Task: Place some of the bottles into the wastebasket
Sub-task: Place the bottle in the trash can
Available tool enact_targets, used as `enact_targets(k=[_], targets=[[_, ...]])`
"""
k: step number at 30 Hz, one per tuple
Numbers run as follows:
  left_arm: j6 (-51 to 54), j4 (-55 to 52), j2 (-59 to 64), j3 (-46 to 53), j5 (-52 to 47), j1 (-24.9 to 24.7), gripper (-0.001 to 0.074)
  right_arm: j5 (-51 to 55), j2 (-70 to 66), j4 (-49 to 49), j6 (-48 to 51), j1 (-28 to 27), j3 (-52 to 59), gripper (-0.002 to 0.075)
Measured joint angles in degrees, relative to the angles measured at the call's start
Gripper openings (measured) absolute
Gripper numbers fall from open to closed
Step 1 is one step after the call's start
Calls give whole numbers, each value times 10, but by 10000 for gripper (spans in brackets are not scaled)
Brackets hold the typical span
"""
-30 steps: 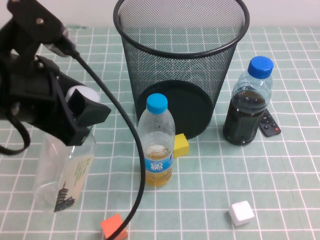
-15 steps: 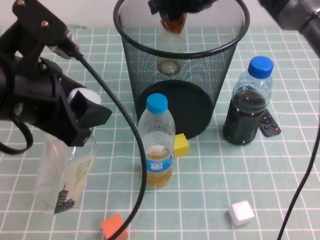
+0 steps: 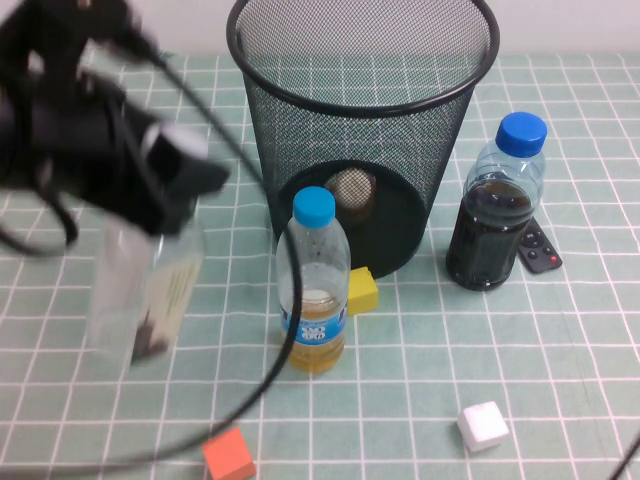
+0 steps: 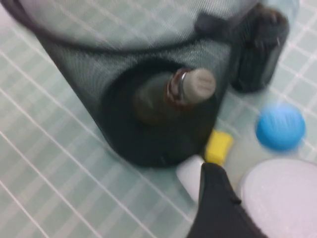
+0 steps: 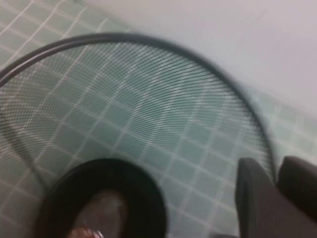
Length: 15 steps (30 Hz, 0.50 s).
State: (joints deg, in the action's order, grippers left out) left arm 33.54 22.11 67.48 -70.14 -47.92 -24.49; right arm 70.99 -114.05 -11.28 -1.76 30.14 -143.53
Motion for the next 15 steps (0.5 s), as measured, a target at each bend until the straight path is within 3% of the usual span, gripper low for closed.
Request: enact_targets(k=[2, 4, 15], targets=[[10, 0, 26, -51, 0, 0, 335, 10, 29, -24, 9, 0, -1, 51], [15, 1, 65, -132, -5, 0, 335, 13, 52, -42, 18, 0, -2, 21], [21, 31, 355, -693, -121, 0, 335, 21, 161, -125, 21, 0, -4, -2]])
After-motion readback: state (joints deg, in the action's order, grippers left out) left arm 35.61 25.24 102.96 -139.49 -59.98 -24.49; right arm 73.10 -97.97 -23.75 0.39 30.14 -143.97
